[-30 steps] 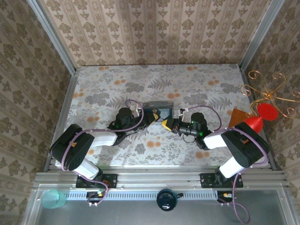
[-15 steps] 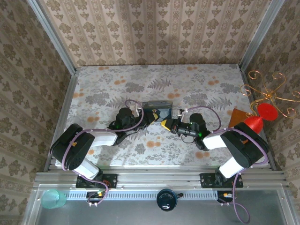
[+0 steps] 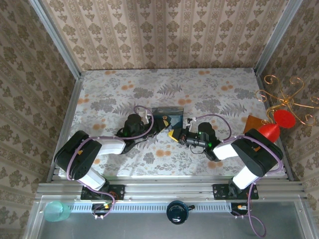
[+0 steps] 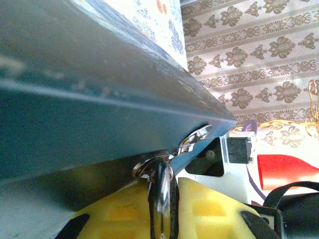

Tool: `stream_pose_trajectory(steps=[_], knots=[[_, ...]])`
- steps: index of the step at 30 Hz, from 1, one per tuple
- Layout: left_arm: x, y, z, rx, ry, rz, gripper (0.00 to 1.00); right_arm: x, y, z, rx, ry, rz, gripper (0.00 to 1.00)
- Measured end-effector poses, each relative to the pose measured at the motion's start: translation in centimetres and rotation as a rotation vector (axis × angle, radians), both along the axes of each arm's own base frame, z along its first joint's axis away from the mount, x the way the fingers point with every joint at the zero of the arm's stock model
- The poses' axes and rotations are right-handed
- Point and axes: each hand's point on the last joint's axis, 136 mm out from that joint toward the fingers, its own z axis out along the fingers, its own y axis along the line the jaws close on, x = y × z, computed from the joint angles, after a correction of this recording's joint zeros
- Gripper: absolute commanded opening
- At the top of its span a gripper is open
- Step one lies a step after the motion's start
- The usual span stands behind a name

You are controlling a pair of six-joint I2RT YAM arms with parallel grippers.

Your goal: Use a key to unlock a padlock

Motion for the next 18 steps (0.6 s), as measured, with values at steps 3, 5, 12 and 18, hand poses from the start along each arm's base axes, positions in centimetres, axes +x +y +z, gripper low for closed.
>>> stream_pose_trajectory(steps=[3, 5, 12, 18], knots=[[-0.26, -0.39, -0.01, 0.009, 0.003, -0.014, 0.0, -0.21, 0.18, -0.01, 0.002, 0.002, 0.013, 0.0], [-0.25, -0.44, -0.1, 0.017, 0.004, -0.016, 0.0, -0.12, 0.12, -0.04, 0.002, 0.004, 0.011, 0.0], [-0.37, -0.37, -0.14, 0.032, -0.007, -0.024, 0.0, -0.05, -0.4, -0.33, 0.0, 0.024, 0.022, 0.0], [-0.32, 0.17, -0.29, 0.061, -0.012, -0.016, 0.0, 0.0, -0.7, -0.36, 0.001, 0.033, 0.026, 0.0]])
